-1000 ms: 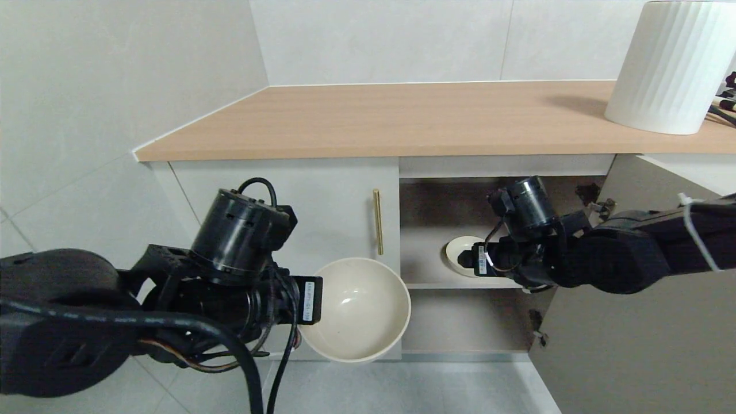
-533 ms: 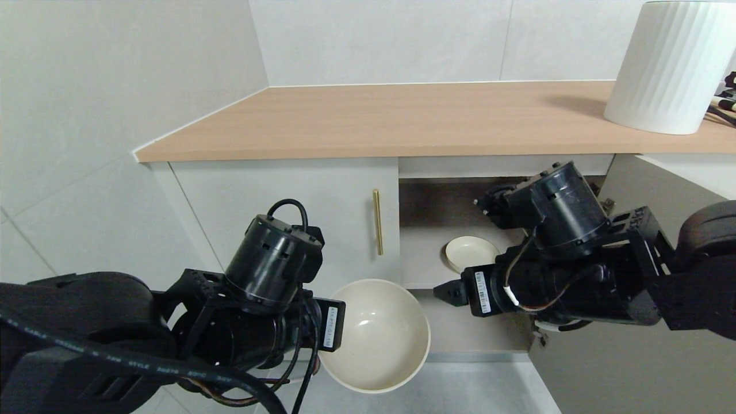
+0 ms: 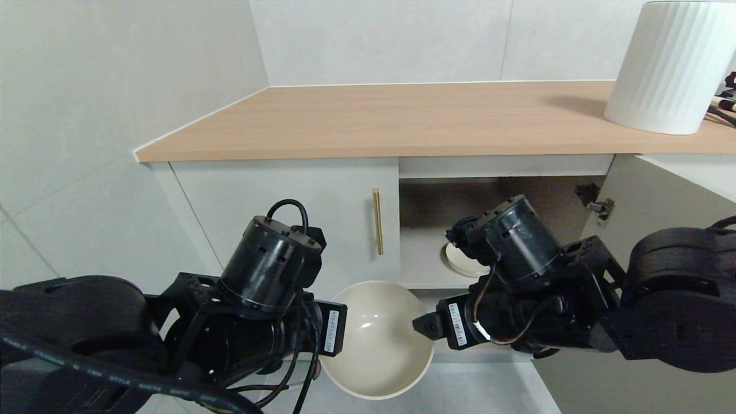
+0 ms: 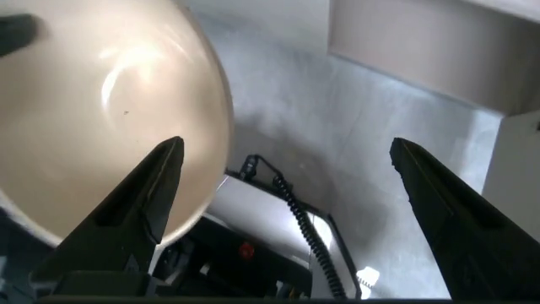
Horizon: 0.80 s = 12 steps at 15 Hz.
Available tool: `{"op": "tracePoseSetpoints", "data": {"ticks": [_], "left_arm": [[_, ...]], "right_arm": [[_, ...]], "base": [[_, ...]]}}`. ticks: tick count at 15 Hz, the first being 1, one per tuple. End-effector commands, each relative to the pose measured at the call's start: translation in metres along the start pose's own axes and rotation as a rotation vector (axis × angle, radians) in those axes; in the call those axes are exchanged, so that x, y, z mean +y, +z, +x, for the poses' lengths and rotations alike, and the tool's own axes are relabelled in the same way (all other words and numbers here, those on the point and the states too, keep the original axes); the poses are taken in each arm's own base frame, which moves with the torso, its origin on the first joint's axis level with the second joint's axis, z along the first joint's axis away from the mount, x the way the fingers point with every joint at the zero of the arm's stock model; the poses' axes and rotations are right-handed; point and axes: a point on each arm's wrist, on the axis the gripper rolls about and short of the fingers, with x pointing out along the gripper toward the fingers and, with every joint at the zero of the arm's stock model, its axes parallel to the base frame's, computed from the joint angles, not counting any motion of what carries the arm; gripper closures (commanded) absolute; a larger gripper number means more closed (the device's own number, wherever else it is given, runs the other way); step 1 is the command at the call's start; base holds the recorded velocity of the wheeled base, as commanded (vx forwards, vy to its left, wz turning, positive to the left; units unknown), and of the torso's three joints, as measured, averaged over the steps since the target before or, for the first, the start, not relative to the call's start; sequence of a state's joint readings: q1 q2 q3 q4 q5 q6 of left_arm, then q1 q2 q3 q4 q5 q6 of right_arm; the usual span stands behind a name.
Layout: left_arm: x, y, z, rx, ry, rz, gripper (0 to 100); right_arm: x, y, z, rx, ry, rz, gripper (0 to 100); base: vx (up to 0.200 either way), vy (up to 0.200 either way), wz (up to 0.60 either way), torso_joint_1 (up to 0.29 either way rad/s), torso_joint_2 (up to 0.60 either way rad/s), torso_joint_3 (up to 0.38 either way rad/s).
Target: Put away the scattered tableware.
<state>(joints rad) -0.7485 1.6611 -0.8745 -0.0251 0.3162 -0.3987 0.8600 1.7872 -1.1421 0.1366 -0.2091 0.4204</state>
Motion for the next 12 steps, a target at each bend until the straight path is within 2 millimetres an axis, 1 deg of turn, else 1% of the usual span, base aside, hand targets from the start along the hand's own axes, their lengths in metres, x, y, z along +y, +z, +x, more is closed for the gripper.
{"op": "tracePoseSetpoints", "data": {"ticks": [1, 5, 6, 8, 12], "left_arm": [[-0.0006, -0.0008, -0.0001, 0.002, 0.000, 0.003, 100], [-0.0017, -0.0011, -0.0009, 0.002, -0.006, 0.001, 100], [-0.0018, -0.0013, -0.0005, 0.003, -0.005, 0.001, 100], [-0.0018, -0.0013, -0.0005, 0.003, -0.005, 0.001, 100], [-0.0017, -0.0011, -0.0009, 0.002, -0.006, 0.001, 100]], "right_arm": [[0.0025, -0.0016, 0.0105, 0.016, -0.006, -0.002, 0], [0.0060, 0.0017, 0.0166, -0.006, 0.005, 0.056, 0], [0.0061, 0.0019, 0.0170, -0.006, 0.005, 0.056, 100], [0.0102, -0.0008, 0.0172, 0.000, 0.012, 0.047, 100], [0.0112, -0.0016, 0.0181, 0.004, 0.013, 0.044, 100]], "base": [[0.000, 0.000, 0.00, 0.000, 0.00, 0.000], [0.000, 0.000, 0.00, 0.000, 0.00, 0.000], [0.000, 0.000, 0.00, 0.000, 0.00, 0.000], [0.000, 0.000, 0.00, 0.000, 0.00, 0.000], [0.000, 0.000, 0.00, 0.000, 0.00, 0.000]]}}
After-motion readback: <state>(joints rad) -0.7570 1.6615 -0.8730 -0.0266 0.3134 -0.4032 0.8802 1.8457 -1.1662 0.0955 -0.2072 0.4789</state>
